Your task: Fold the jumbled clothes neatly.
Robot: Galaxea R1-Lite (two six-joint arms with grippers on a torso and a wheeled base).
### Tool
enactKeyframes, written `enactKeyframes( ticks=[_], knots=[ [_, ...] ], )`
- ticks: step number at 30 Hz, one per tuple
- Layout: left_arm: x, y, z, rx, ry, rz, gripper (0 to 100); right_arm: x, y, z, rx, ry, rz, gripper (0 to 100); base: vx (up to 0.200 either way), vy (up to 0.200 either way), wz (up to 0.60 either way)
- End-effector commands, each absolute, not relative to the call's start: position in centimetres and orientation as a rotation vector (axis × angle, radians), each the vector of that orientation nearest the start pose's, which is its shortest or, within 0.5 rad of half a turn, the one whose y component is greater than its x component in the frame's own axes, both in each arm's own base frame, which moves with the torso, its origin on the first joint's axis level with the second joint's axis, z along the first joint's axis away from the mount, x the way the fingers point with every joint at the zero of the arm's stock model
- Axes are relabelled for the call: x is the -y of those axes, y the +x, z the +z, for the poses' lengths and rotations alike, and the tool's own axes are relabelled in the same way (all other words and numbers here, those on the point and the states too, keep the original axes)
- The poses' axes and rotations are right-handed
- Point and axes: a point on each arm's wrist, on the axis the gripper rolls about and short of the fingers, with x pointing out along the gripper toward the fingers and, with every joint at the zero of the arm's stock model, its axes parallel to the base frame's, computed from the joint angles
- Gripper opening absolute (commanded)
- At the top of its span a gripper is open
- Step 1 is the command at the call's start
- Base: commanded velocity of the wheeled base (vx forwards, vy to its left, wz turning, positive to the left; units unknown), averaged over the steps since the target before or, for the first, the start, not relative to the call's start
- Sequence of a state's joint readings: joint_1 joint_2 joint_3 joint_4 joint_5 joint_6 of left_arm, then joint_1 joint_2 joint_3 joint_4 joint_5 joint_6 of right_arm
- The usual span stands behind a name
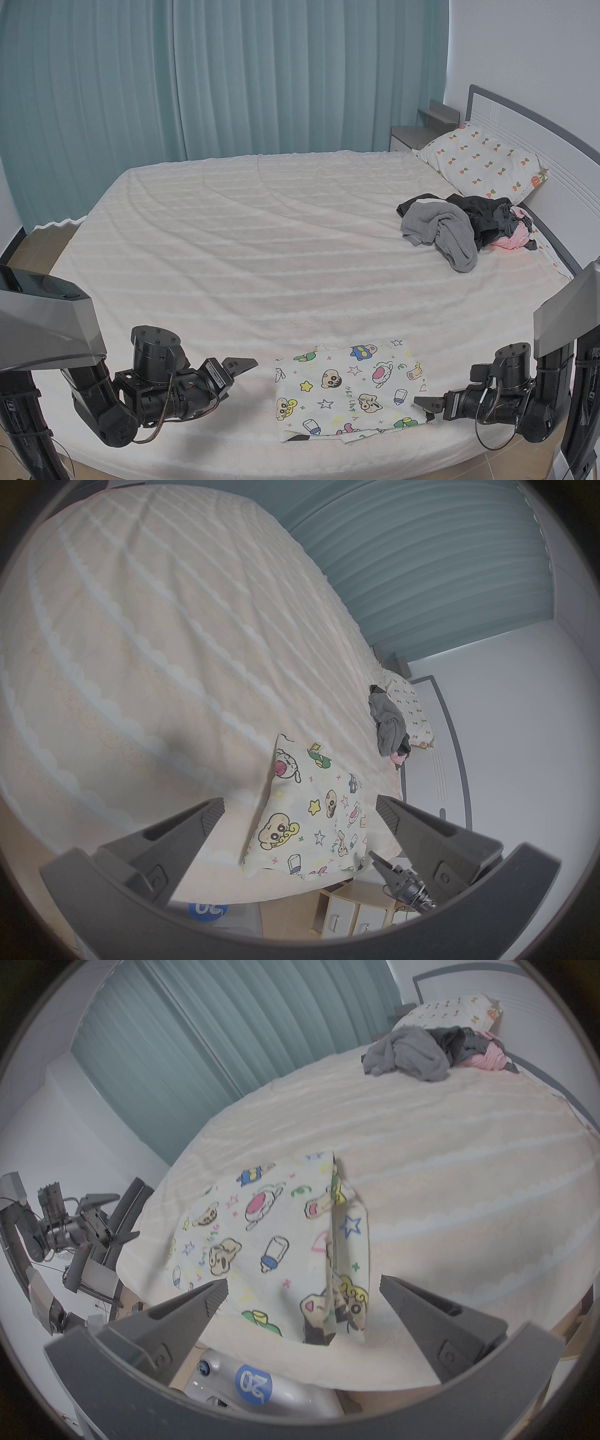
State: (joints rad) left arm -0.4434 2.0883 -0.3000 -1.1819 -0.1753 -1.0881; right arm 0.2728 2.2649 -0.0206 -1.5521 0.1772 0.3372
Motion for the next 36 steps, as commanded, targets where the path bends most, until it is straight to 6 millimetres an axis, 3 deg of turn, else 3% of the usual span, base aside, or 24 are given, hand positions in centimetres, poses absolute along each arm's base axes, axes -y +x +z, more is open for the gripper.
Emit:
enactKeyframes(
  ticks=[1,2,3,4,7,14,22,36],
  knots=[
    [11.9,24.1,1.3,-0.875,-0.935,-0.198,100,-6.3,23.9,-0.6,-0.622,0.306,0.309,100,0.000,0.000,0.00],
    [11.9,24.1,1.3,-0.875,-0.935,-0.198,100,-6.3,23.9,-0.6,-0.622,0.306,0.309,100,0.000,0.000,0.00],
    [11.9,24.1,1.3,-0.875,-0.936,-0.197,100,-6.8,26.6,-0.5,-0.580,0.310,0.309,100,0.000,0.000,0.00],
    [11.9,24.1,1.3,-0.875,-0.935,-0.198,100,-6.8,26.9,-0.5,-0.580,0.310,0.309,100,0.000,0.000,0.00],
    [11.9,24.1,1.2,-0.876,-0.935,-0.197,100,-7.6,31.7,0.2,-0.573,0.328,0.308,100,0.000,0.000,0.00],
    [11.9,24.1,1.2,-0.877,-0.933,-0.197,100,-8.7,37.2,-1.2,-0.685,0.375,0.358,100,0.000,0.000,0.00],
    [11.9,24.1,1.2,-0.875,-0.931,-0.197,100,-8.9,38.4,-5.3,-0.755,0.389,0.360,100,0.000,0.000,0.00],
    [12.0,24.1,1.0,-0.875,-0.928,-0.199,100,-8.9,38.4,-5.3,-0.762,0.401,0.389,100,0.000,0.000,0.00]
  ],
)
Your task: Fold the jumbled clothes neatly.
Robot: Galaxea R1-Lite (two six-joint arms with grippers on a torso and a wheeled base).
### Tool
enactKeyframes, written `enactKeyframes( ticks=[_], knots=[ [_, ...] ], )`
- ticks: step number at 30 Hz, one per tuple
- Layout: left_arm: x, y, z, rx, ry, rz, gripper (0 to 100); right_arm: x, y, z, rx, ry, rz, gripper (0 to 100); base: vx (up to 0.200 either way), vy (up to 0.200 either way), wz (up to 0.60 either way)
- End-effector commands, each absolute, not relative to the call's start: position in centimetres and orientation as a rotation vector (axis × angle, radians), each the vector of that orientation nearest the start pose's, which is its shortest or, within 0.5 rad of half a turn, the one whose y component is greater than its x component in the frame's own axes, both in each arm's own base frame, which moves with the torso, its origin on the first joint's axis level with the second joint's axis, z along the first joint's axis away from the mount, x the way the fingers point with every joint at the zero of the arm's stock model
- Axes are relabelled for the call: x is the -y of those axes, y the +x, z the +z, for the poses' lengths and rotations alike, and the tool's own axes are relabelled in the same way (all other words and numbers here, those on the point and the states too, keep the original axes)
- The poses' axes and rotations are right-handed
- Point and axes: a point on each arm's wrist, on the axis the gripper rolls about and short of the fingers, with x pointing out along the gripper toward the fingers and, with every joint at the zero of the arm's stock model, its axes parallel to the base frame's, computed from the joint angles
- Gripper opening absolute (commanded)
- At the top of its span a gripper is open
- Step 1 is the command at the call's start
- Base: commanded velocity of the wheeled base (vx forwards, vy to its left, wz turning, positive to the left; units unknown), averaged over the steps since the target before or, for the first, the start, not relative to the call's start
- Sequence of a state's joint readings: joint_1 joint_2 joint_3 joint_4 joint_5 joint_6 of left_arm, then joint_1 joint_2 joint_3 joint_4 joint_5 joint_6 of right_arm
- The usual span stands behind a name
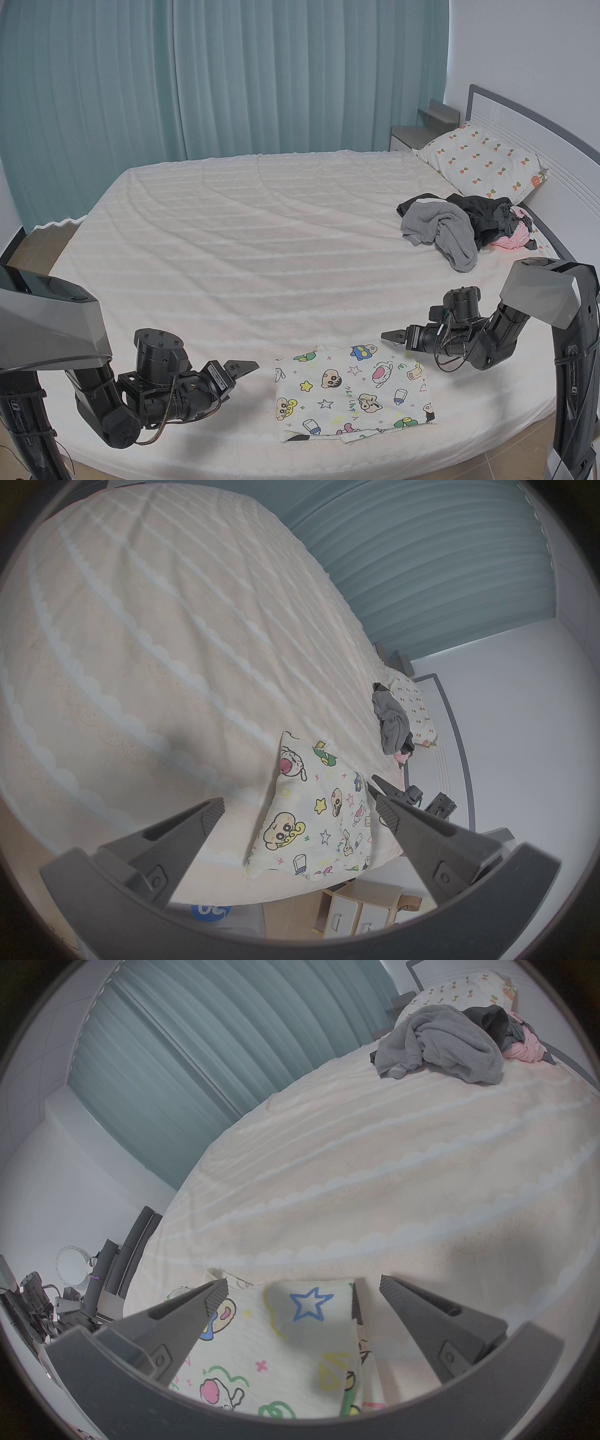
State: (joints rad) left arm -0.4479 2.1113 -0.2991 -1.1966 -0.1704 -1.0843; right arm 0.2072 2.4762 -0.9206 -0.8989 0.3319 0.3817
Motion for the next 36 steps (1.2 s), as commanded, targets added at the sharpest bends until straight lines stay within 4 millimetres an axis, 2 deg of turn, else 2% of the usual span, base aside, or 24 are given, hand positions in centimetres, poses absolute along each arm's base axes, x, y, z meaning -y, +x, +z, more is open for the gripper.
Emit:
enactKeyframes(
  ticks=[1,5,6,16,25,36],
  knots=[
    [12.0,24.1,1.0,-0.875,-0.928,-0.199,100,-8.9,38.4,-5.3,-0.764,0.401,0.390,100,0.000,0.000,0.00],
    [12.0,24.1,1.0,-0.874,-0.927,-0.198,100,-9.0,38.2,-5.3,-0.783,0.420,0.447,100,0.000,0.000,0.00],
    [12.0,24.1,1.0,-0.874,-0.927,-0.198,100,-9.0,38.2,-5.3,-0.787,0.425,0.456,0,0.000,0.000,0.00],
    [12.0,24.1,1.0,-0.874,-0.927,-0.199,100,-8.6,38.2,-5.2,-0.796,0.467,0.438,0,0.000,0.000,0.00],
    [12.0,24.1,0.9,-0.875,-0.926,-0.197,100,-6.5,38.3,-3.9,-0.770,0.519,0.379,0,0.000,0.000,0.00],
    [12.0,24.1,0.9,-0.873,-0.925,-0.194,100,-5.1,38.2,-4.1,-0.770,0.534,0.340,0,0.000,0.000,0.00]
  ],
)
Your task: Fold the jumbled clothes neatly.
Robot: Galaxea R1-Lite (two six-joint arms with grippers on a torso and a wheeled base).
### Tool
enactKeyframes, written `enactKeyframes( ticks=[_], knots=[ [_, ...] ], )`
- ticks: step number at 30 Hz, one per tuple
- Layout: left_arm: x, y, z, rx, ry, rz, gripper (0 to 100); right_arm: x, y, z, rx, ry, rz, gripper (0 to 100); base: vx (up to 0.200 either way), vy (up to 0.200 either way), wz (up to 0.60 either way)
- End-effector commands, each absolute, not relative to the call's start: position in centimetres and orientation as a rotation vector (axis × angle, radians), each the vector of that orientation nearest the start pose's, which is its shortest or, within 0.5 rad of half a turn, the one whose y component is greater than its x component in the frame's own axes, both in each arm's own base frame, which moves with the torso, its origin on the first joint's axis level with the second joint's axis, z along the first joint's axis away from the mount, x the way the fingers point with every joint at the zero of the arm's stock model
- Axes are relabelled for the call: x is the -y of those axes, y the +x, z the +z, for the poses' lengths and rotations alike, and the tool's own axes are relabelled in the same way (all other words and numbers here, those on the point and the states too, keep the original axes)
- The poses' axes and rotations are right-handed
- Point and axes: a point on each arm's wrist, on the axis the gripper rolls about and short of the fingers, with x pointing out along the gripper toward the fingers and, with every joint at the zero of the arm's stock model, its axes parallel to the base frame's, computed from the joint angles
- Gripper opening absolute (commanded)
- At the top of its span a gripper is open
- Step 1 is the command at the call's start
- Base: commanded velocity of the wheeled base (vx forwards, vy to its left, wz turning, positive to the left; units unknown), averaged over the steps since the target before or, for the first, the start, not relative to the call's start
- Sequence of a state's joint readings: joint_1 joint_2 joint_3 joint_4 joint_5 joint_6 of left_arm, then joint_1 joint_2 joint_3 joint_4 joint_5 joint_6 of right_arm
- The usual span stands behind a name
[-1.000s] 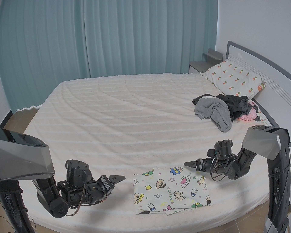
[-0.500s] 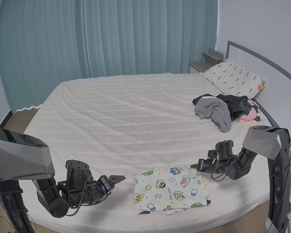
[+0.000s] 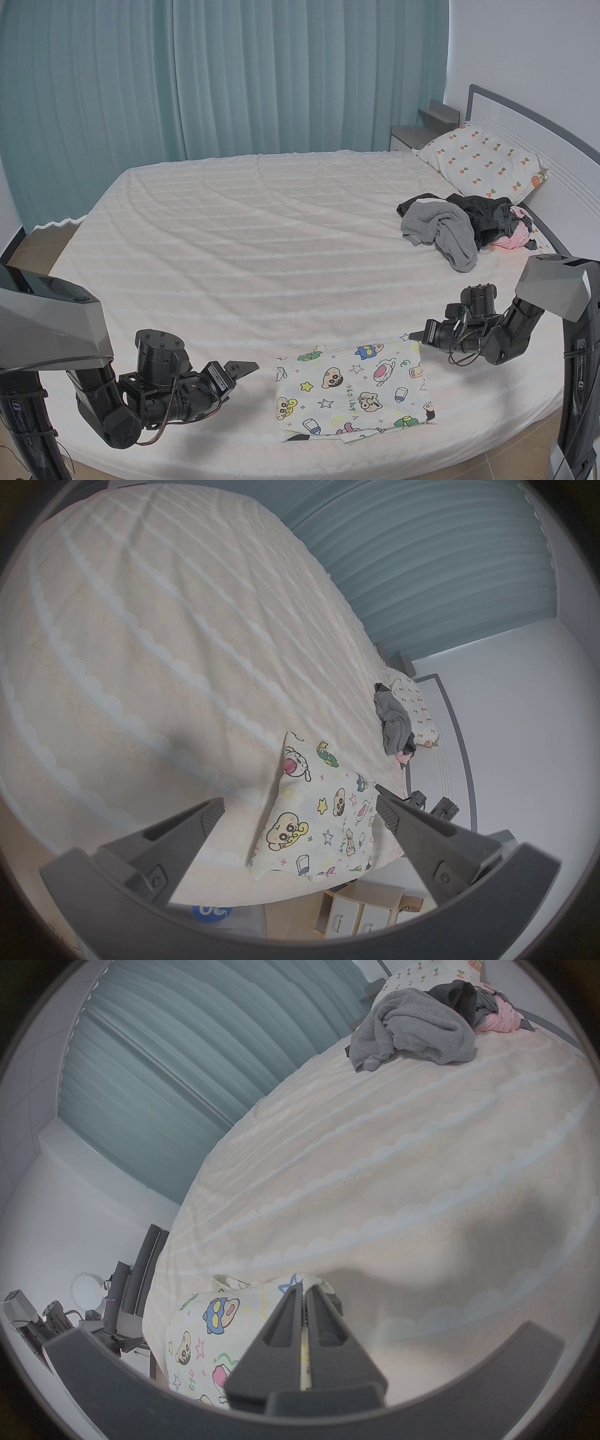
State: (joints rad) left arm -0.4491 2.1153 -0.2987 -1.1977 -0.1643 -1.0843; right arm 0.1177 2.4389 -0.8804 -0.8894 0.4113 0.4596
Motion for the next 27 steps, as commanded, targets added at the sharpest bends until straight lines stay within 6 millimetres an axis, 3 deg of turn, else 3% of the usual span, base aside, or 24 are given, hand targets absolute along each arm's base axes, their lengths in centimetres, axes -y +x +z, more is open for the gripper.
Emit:
enactKeyframes(
  ticks=[1,20,21,27],
  knots=[
    [12.0,24.1,0.9,-0.873,-0.925,-0.194,100,-5.0,38.3,-4.0,-0.767,0.534,0.340,0,0.000,0.000,0.00],
    [12.1,24.1,0.6,-0.870,-0.915,-0.176,100,-4.3,38.6,-3.7,-0.778,0.544,0.310,0,0.000,0.000,0.00],
    [12.1,24.2,0.6,-0.869,-0.914,-0.177,100,-4.4,38.6,-3.4,-0.773,0.543,0.313,100,0.000,0.000,0.00],
    [12.7,25.4,0.3,-0.835,-0.919,-0.203,100,-5.1,38.5,-1.3,-0.749,0.531,0.333,100,0.000,0.000,0.00]
  ],
)
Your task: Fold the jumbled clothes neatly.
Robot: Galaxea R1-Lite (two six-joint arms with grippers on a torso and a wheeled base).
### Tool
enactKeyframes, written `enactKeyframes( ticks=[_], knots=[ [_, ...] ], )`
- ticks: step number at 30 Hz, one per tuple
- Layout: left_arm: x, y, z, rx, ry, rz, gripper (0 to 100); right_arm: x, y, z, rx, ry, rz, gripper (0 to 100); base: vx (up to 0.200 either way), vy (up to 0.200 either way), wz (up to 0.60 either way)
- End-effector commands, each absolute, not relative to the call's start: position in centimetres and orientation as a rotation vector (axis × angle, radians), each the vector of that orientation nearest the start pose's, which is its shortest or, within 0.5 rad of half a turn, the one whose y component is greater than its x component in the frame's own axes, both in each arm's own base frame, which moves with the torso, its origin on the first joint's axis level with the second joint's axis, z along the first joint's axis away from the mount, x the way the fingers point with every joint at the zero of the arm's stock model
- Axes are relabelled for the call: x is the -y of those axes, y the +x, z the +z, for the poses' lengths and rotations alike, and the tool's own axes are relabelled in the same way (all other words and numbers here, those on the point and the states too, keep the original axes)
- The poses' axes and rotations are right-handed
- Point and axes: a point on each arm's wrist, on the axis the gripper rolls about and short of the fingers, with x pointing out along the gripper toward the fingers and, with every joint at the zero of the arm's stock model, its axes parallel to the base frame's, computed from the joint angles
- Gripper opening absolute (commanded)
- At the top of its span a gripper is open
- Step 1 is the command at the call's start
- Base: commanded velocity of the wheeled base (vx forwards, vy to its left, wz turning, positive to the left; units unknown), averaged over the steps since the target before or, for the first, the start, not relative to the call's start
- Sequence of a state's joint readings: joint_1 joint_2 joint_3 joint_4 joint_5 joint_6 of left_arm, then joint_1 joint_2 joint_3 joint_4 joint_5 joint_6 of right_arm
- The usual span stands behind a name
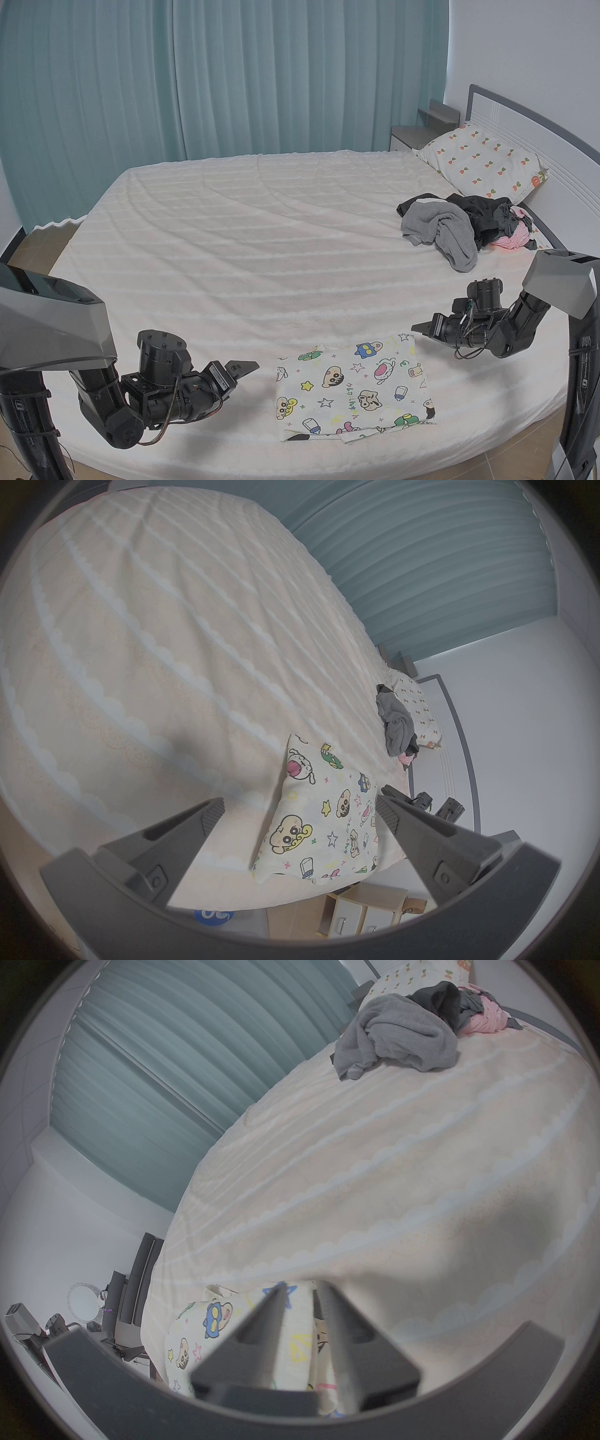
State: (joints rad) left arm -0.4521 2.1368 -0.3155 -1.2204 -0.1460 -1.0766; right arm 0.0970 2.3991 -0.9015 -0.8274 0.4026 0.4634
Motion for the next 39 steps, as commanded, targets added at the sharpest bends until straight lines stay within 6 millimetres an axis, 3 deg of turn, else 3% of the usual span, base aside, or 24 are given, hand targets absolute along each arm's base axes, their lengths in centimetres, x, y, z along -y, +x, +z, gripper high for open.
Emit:
enactKeyframes(
  ticks=[1,4,6,10,12,13,19,23,27,39],
  knots=[
    [12.9,25.8,0.1,-0.829,-0.912,-0.212,100,-5.1,38.4,-0.8,-0.753,0.529,0.322,100,0.000,0.000,0.00],
    [14.0,26.4,-0.7,-0.822,-0.819,-0.258,100,-4.5,37.1,0.4,-0.802,0.532,0.296,100,0.000,0.000,0.00],
    [14.3,26.9,-1.1,-0.801,-0.760,-0.272,100,-4.0,36.3,0.1,-0.832,0.535,0.285,100,0.000,0.000,0.00],
    [16.2,28.1,-2.4,-0.759,-0.618,-0.312,100,-3.4,33.9,-2.4,-0.941,0.521,0.326,100,0.000,0.000,0.00],
    [16.5,28.2,-2.5,-0.755,-0.607,-0.316,100,-3.4,33.7,-2.8,-0.956,0.516,0.339,100,0.000,0.000,0.00],
    [17.7,28.0,-3.5,-0.766,-0.550,-0.345,100,-3.5,33.2,-4.0,-0.971,0.461,0.378,100,0.000,0.000,0.00],
    [19.3,27.0,-5.2,-0.813,-0.483,-0.390,100,-4.1,33.2,-4.5,-0.957,0.418,0.412,100,0.000,0.000,0.00],
    [19.3,26.8,-5.5,-0.846,-0.452,-0.380,100,-5.0,33.1,-5.2,-0.972,0.405,0.437,100,0.000,0.000,0.00],
    [19.7,27.3,-5.5,-0.848,-0.418,-0.370,100,-5.6,33.3,-6.3,-0.927,0.393,0.449,100,0.000,0.000,0.00],
    [21.8,28.8,-5.0,-0.840,-0.413,-0.387,100,-7.8,32.5,-6.4,-0.941,0.360,0.500,100,0.000,0.000,0.00]
  ],
)
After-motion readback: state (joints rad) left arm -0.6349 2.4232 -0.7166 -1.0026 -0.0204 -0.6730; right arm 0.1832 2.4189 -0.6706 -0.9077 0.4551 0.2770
